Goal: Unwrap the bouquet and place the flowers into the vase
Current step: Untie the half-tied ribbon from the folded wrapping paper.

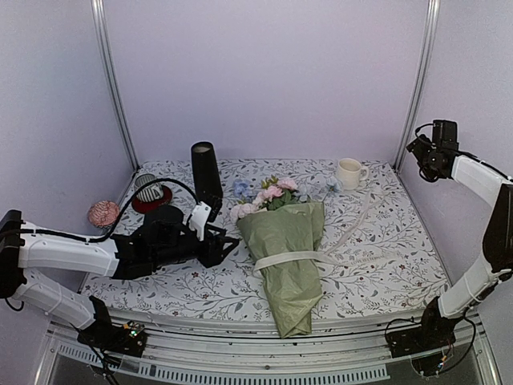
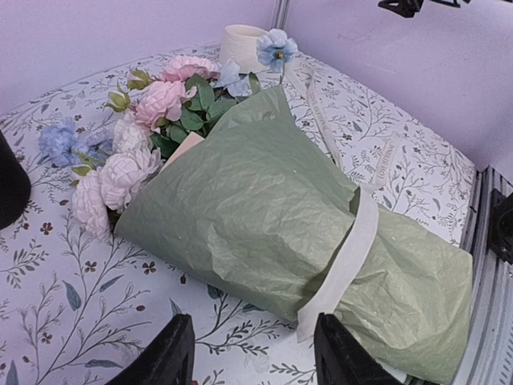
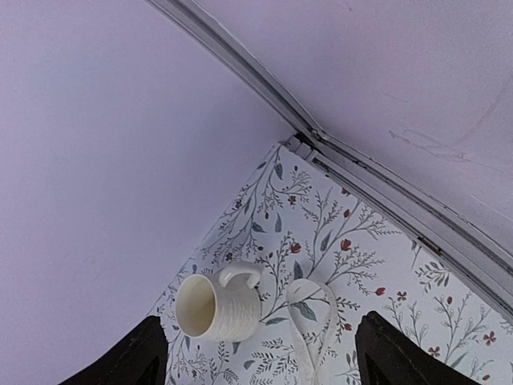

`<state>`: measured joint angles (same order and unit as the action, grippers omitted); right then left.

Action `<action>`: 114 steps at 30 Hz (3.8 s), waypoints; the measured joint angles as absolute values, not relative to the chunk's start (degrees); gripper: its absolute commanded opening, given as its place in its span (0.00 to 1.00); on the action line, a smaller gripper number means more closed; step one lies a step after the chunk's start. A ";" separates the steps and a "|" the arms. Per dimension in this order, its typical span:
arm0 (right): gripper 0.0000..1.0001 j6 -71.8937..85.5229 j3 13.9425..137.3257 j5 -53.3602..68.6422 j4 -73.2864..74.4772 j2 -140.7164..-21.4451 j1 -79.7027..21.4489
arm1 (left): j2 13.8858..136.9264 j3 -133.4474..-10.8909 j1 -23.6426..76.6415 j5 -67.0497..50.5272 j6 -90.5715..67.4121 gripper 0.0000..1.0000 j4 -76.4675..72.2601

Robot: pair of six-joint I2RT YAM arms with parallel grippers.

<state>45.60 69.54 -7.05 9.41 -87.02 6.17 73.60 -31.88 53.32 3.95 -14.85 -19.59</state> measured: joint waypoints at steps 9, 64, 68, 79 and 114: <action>0.85 44.64 69.08 -6.96 23.22 -85.82 6.17 | 74.15 -31.88 53.34 3.68 -14.52 0.54 -18.79; 0.91 36.05 52.86 -3.62 39.11 -87.64 -9.13 | 88.99 -48.01 66.28 17.47 -3.05 0.53 -9.52; 0.91 36.67 52.86 -3.49 39.07 -88.20 -11.00 | 87.94 -47.62 66.28 17.52 -3.29 0.53 -9.58; 0.90 37.74 52.95 -4.67 39.00 -92.23 -11.27 | 86.04 -46.59 66.28 18.15 -4.54 0.53 -9.56; 0.78 42.37 54.13 -10.35 39.77 -96.84 -18.00 | 87.02 -47.42 66.30 18.31 -5.85 0.53 -9.10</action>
<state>42.37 54.13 -10.35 39.77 -96.84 -18.00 87.02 -47.42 66.30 18.31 -5.85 -9.10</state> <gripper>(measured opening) 0.785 0.534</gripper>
